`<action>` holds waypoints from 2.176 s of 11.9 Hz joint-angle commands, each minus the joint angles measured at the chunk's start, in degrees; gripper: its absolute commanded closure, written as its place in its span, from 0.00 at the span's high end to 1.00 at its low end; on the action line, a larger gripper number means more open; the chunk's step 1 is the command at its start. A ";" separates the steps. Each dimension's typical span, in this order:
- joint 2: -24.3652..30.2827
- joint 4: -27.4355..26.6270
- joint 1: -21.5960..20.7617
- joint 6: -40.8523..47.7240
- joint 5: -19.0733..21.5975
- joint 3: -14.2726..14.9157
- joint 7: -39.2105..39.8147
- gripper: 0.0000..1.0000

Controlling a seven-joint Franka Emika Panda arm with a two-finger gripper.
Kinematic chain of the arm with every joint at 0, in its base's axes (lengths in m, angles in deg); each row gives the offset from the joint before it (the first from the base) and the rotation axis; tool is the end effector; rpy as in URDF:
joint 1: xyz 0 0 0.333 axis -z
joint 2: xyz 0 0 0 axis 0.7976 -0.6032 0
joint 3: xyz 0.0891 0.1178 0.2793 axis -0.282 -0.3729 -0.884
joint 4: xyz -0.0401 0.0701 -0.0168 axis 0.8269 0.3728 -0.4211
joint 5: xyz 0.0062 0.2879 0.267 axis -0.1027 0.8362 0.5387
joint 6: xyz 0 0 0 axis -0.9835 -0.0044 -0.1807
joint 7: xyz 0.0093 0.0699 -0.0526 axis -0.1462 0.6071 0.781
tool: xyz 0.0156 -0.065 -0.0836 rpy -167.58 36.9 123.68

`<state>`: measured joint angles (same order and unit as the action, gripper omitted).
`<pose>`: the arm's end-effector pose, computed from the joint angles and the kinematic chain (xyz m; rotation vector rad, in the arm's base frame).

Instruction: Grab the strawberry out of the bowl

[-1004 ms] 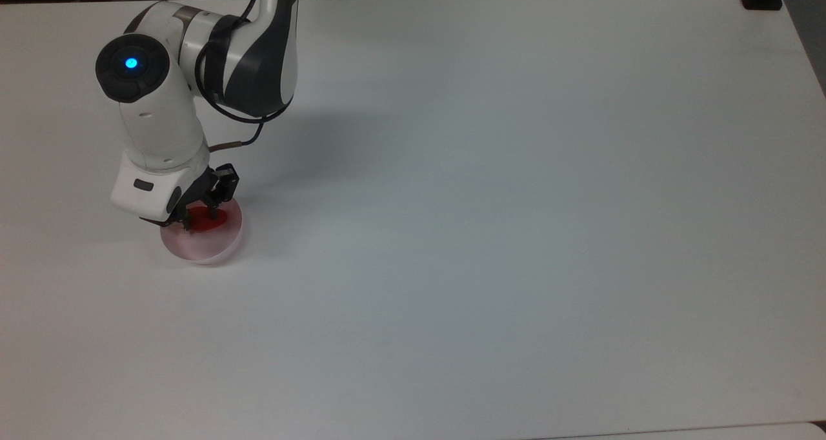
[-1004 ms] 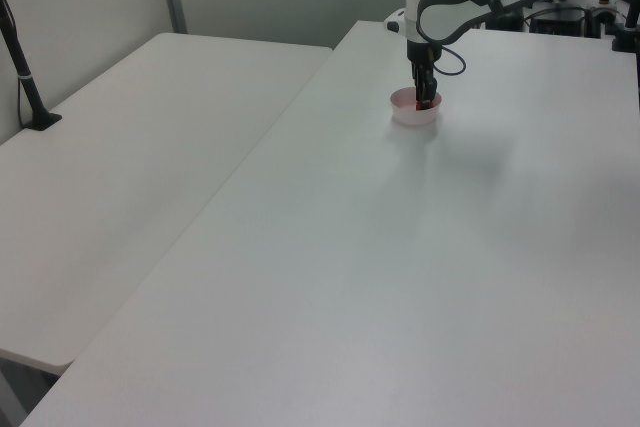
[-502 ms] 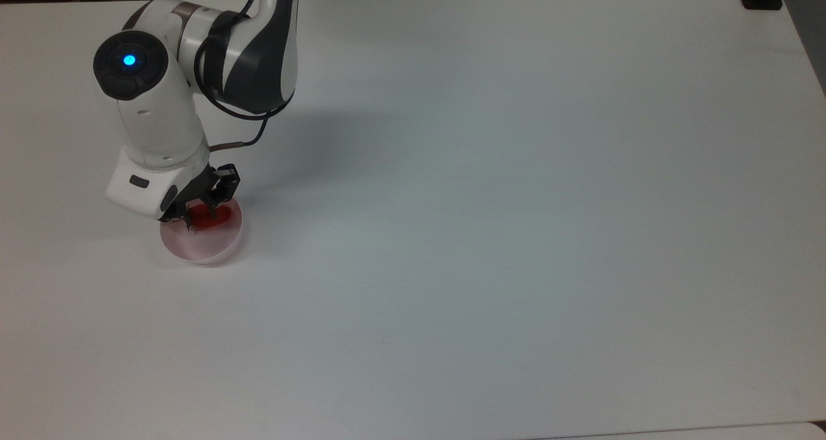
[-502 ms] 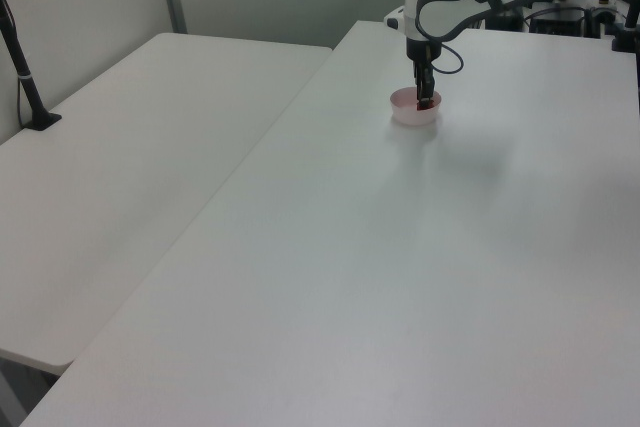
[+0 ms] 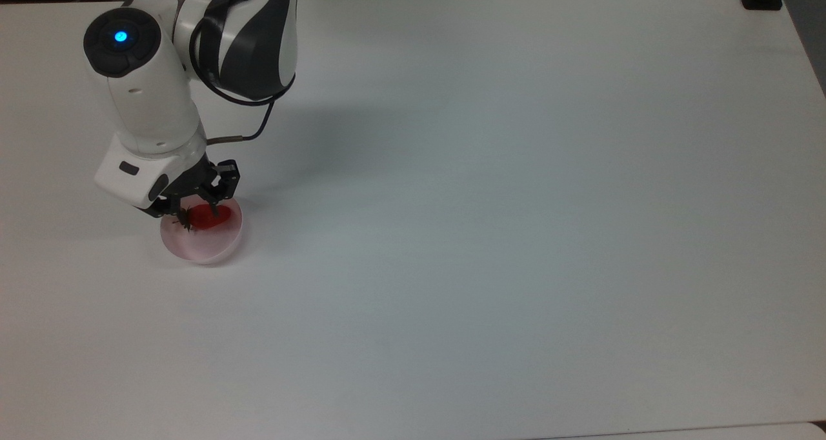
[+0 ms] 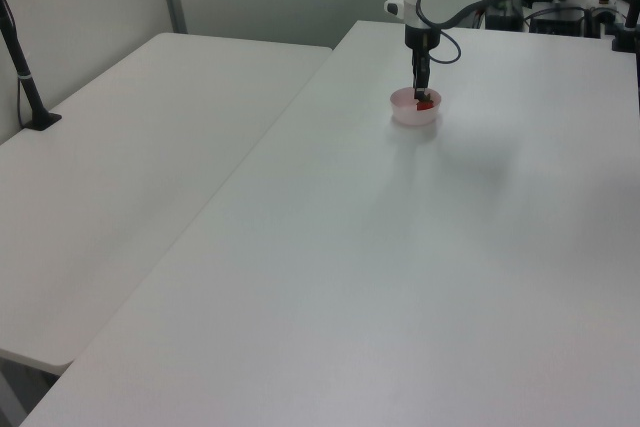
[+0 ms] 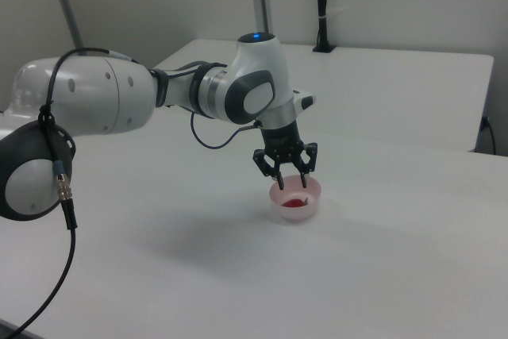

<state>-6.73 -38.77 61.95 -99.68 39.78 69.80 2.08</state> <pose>0.7080 -0.1721 0.3683 2.9588 0.5899 0.0642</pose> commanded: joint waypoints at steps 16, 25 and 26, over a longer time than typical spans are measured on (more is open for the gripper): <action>-0.99 -2.26 0.88 4.07 -7.34 -0.02 7.49 0.24; 1.56 -1.03 1.06 8.65 -6.02 -0.55 5.81 0.57; 1.38 -1.12 1.06 8.57 -6.11 -0.46 5.81 0.62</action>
<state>-6.62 -39.11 63.09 -92.83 33.20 69.38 8.53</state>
